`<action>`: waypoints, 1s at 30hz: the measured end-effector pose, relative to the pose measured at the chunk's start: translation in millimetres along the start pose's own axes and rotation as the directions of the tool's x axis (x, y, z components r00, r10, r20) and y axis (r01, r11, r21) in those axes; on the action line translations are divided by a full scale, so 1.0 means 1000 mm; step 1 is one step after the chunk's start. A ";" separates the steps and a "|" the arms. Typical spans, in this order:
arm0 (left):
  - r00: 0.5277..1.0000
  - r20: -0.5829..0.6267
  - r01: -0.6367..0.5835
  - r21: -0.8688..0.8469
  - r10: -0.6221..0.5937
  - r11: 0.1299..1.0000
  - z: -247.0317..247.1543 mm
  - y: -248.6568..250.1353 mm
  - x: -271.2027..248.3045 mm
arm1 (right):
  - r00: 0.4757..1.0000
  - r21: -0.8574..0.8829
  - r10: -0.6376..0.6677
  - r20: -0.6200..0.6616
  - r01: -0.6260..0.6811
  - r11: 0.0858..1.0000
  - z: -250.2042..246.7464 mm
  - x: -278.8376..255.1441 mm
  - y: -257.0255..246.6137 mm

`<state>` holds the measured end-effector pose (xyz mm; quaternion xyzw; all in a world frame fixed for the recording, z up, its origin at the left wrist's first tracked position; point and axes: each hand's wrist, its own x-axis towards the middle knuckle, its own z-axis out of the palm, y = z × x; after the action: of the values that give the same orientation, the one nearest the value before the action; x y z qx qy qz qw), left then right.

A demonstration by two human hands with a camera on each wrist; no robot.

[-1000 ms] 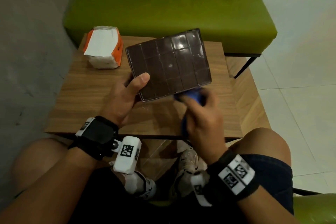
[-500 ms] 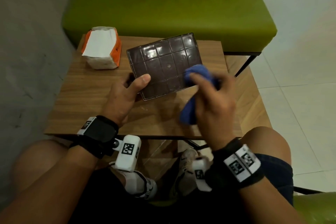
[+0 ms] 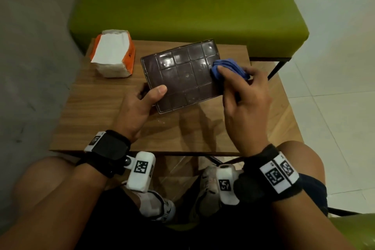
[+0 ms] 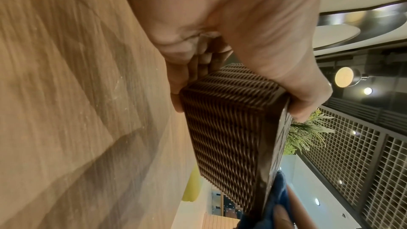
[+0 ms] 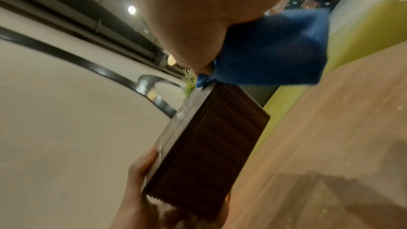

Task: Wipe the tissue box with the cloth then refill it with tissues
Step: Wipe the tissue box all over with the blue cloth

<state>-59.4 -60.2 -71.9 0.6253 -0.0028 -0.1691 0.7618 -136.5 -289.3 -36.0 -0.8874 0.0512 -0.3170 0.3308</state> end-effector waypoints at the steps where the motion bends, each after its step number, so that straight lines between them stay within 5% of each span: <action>1: 1.000 0.001 -0.006 -0.003 0.006 1.000 0.000 -0.001 0.001 | 1.000 0.032 0.016 0.019 -0.017 0.999 -0.003 0.004 0.002; 7: 0.997 0.056 0.056 0.042 -0.058 0.998 -0.007 -0.002 0.002 | 0.913 0.345 0.171 0.372 -0.307 0.887 -0.032 0.013 0.005; 11: 0.988 0.096 0.113 0.073 -0.120 0.991 -0.011 -0.001 -0.001 | 0.848 0.438 0.250 0.468 -0.468 0.768 -0.044 0.017 0.010; 15: 0.974 0.099 0.190 0.122 -0.202 0.974 -0.022 0.000 0.001 | 0.814 0.326 0.231 0.532 -0.449 0.832 -0.056 0.032 0.020; 23: 0.949 0.076 0.286 0.187 -0.304 0.940 -0.042 0.009 0.002 | 0.650 0.024 0.204 0.732 -0.323 0.946 -0.019 0.094 0.066; 28: 0.938 0.016 0.339 0.179 -0.347 0.924 -0.049 0.013 0.005 | 0.656 -0.096 0.256 0.710 -0.270 0.958 0.019 0.123 0.109; 30: 0.933 -0.030 0.360 0.164 -0.360 0.919 -0.050 0.013 0.009 | 0.705 -0.159 0.301 0.642 -0.262 0.952 0.032 0.125 0.120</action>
<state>-37.1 -13.2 -71.8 0.6767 0.0977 -0.3055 0.6628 -3.5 -402.4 -62.8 -0.9321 0.0749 0.0719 0.3470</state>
